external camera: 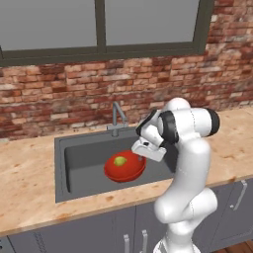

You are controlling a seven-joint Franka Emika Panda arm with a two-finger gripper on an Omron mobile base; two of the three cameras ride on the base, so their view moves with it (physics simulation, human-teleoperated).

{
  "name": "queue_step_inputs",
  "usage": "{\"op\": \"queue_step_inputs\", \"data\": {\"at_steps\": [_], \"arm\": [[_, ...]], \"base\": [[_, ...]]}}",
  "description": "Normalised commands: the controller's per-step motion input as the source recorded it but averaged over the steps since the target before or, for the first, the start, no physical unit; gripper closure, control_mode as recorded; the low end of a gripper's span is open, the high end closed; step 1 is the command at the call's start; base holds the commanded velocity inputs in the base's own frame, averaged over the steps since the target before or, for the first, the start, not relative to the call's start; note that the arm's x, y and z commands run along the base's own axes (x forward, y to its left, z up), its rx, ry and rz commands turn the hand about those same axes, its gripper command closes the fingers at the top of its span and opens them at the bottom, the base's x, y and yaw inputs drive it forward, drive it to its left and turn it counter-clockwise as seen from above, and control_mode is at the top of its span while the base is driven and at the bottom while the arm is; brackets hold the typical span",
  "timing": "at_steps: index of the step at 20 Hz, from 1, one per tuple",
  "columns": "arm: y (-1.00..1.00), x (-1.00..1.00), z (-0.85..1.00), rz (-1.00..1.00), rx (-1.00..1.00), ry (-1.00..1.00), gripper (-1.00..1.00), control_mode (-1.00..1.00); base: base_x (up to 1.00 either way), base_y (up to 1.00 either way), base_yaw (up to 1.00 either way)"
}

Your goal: Pick the lemon from the cabinet and place it in the bowl. Then pick the bowl and place it in the sink. Then turn on the sink facuet.

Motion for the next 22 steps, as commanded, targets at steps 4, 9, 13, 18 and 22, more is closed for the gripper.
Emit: {"op": "queue_step_inputs", "data": {"at_steps": [4,9,13,18,22], "arm": [[-0.04,0.43,-0.49,0.13,0.01,-0.02,1.0,-1.0],[0.0,0.3,-0.48,0.14,0.06,-0.09,1.0,-1.0],[0.0,0.18,-0.59,0.15,0.07,-0.13,1.0,-1.0],[-0.08,0.12,-0.63,0.14,0.06,-0.19,1.0,-1.0],[-0.05,0.1,-0.51,0.11,0.01,-0.21,1.0,-1.0]], "base": [[0.0,0.0,0.0],[0.0,0.0,0.0],[0.0,0.0,0.0],[0.0,0.0,0.0],[0.0,0.0,0.0]]}}
